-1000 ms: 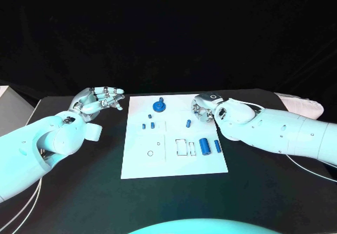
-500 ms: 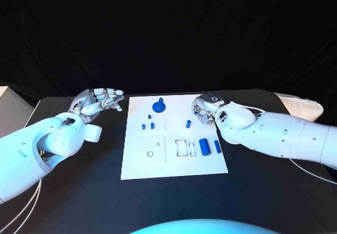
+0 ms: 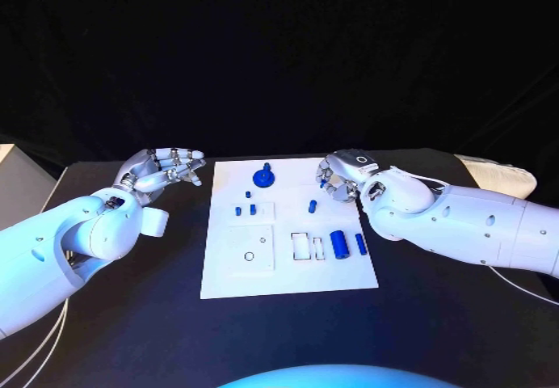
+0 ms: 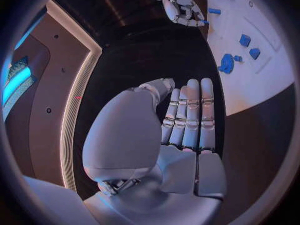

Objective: Assemble the parts on the task board

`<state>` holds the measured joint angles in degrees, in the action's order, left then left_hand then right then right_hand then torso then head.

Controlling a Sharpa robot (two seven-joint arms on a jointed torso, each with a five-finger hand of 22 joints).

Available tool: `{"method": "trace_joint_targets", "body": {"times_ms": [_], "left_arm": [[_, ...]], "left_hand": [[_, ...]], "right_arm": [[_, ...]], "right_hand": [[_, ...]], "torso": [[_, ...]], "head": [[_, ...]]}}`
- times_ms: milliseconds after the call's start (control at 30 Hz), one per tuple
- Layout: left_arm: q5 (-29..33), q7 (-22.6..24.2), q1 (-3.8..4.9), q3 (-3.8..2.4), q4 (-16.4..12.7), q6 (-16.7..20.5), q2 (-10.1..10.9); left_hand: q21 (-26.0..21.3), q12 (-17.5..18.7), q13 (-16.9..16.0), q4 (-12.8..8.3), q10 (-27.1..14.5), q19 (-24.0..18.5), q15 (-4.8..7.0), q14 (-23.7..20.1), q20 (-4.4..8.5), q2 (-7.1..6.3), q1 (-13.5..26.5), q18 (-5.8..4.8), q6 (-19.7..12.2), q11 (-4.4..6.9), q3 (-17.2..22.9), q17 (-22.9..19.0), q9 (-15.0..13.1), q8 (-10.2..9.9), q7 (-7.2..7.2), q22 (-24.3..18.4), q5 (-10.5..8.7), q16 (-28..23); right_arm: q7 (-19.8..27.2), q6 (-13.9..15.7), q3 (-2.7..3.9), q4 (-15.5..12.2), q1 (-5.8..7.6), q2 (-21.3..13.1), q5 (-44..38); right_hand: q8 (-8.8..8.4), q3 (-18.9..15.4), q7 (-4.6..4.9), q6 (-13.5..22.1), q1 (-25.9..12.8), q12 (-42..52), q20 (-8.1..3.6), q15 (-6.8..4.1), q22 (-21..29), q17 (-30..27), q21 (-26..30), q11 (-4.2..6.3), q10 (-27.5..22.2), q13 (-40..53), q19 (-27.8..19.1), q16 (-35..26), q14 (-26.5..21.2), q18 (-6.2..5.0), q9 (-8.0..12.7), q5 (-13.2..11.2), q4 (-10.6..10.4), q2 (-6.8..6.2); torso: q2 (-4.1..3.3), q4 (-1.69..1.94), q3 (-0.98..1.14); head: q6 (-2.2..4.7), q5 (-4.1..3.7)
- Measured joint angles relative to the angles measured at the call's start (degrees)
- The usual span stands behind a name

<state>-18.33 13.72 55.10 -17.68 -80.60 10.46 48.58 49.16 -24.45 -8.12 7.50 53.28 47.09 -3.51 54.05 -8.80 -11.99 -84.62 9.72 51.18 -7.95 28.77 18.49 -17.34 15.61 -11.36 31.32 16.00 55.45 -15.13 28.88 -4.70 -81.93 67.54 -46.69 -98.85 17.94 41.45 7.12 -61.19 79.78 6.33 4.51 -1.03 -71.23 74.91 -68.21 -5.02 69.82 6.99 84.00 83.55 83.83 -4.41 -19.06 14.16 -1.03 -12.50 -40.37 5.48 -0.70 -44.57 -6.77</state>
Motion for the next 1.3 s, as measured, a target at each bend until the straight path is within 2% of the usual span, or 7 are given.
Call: {"method": "trace_joint_targets", "body": {"times_ms": [167, 400, 600, 767, 1000, 1100, 1300], "left_arm": [[0.0, 0.0, -0.05, 0.00, 0.0, 0.1, 0.0], [0.0, 0.0, -0.13, 0.00, -0.1, 0.1, 0.0], [0.0, 0.0, -0.17, 0.00, -0.2, 0.3, 0.0], [0.0, 0.0, -0.19, 0.00, -0.5, 0.5, -0.1], [0.0, 0.1, -0.21, 0.00, -1.1, 1.1, -0.1], [0.1, 0.1, -0.21, 0.00, -1.5, 1.4, 0.0], [0.2, 0.2, -0.21, 0.00, -2.2, 2.1, -0.1]], "left_hand": [[0.0, 0.0, 0.1, 0.0, -0.2, 0.0, 0.00, 0.0, 0.00, -0.03, 0.0, 0.00, 0.0, -0.15, 0.0, 0.0, 0.0, 0.0, 0.00, 0.0, 0.00, 0.0], [0.0, 0.0, 0.1, 0.0, -0.6, 0.0, 0.00, 0.0, 0.00, -0.03, 0.0, 0.00, 0.0, -0.15, 0.0, 0.0, 0.1, 0.0, 0.00, 0.0, 0.00, 0.0], [0.0, 0.2, 0.1, 0.0, -0.6, 0.0, 0.00, 0.0, 0.00, -0.03, 0.0, 0.00, -0.4, -0.15, 0.0, 0.0, 0.1, 0.0, -0.01, 0.0, 0.00, 0.0], [0.0, 0.2, 0.1, 0.0, -0.6, 0.0, -0.12, 0.1, 0.00, -0.03, 0.0, 0.00, -0.4, -0.15, 0.0, 0.0, 0.1, 0.0, -0.01, 0.0, 0.00, 0.0], [0.0, 0.2, 0.2, 0.0, -0.6, 0.0, -0.20, 0.2, 0.00, -0.03, 0.0, 0.00, -0.4, -0.15, 0.0, 0.0, 0.0, 0.0, -0.01, 0.0, 0.00, 0.0], [0.0, 0.2, 0.2, 0.0, -0.6, 0.0, -0.20, 0.2, 0.00, -0.03, 0.0, 0.00, -0.4, -0.15, 0.0, 0.0, 0.0, 0.0, -0.01, 0.0, 0.00, 0.0], [0.0, 0.2, 0.2, 0.0, -0.8, 0.0, -0.20, 0.2, 0.00, -0.03, 0.0, 0.00, -0.4, -0.35, 0.0, 0.0, 0.0, 0.0, -0.01, 0.0, 0.00, 0.0]], "right_arm": [[0.1, 1.1, 0.08, -2.8, 0.05, -0.9, 0.6], [0.1, 2.6, 0.12, -8.5, 0.09, -2.0, -0.4], [0.0, 3.4, 0.06, -11.4, 0.10, -1.1, -3.0], [-0.3, 3.7, -0.52, -12.5, -0.22, 0.6, -6.2], [-1.0, 3.7, -1.30, -12.9, -1.37, 3.1, -10.6], [-1.4, 3.6, -1.53, -12.8, -2.33, 4.3, -11.9], [-2.0, 3.4, -1.77, -11.9, -4.64, 6.1, -13.5]], "right_hand": [[-0.05, 0.0, 0.14, -0.1, 0.0, 0.0, 0.00, 0.00, 0.0, 0.0, -0.2, 0.00, 0.0, 0.0, 0.0, 0.0, 0.0, 0.00, 0.0, -0.1, 0.0, 0.00], [-0.11, 0.2, 0.15, -0.1, 0.0, 0.0, 0.00, 0.00, -0.2, 0.0, -0.5, 0.00, 0.0, 0.0, 0.0, 0.0, 0.0, 0.00, 0.1, -0.2, -0.2, -0.01], [0.05, 0.3, 0.02, -0.3, 0.0, 0.0, 0.00, 0.00, -0.3, 0.0, -0.5, 0.01, 0.0, 0.0, 0.0, 0.0, 0.0, 0.00, 0.0, -0.2, 0.0, -0.02], [0.05, 0.3, -0.02, -0.3, 0.0, 0.0, 0.00, 0.00, -0.4, 0.0, -0.5, 0.01, 0.0, 0.0, 0.0, 0.0, 0.0, 0.00, 0.0, -0.2, 0.0, -0.02], [0.04, 0.3, -0.03, -0.3, 0.0, -0.1, 0.00, 0.00, -0.4, 0.0, -0.5, 0.01, 0.0, 0.0, 0.0, 0.0, 0.0, 0.00, -0.1, -0.3, 0.0, -0.03], [0.03, 0.3, -0.03, -0.3, 0.0, -0.1, 0.00, 0.00, -0.4, 0.0, -0.5, 0.01, 0.0, -0.1, 0.0, 0.0, 0.0, 0.00, -0.1, -0.3, 0.0, -0.03], [0.01, 0.3, -0.04, -0.3, 0.0, -0.1, 0.01, 0.00, -0.4, 0.0, -0.5, 0.02, 0.0, -0.1, 0.0, 0.0, 0.0, 0.00, 0.0, -0.4, 0.0, -0.03]], "torso": [[-0.02, 0.04, 0.03], [-0.03, 0.03, -0.08], [0.02, 0.01, -0.12], [0.09, 0.01, -0.26], [0.23, 0.02, -0.54], [0.23, 0.01, -0.62], [0.19, 0.09, -0.62]], "head": [[0.04, 0.13], [0.18, 0.64], [0.16, 1.47], [-0.21, 2.59], [-0.85, 3.94], [-1.05, 4.26], [-1.70, 4.69]]}}
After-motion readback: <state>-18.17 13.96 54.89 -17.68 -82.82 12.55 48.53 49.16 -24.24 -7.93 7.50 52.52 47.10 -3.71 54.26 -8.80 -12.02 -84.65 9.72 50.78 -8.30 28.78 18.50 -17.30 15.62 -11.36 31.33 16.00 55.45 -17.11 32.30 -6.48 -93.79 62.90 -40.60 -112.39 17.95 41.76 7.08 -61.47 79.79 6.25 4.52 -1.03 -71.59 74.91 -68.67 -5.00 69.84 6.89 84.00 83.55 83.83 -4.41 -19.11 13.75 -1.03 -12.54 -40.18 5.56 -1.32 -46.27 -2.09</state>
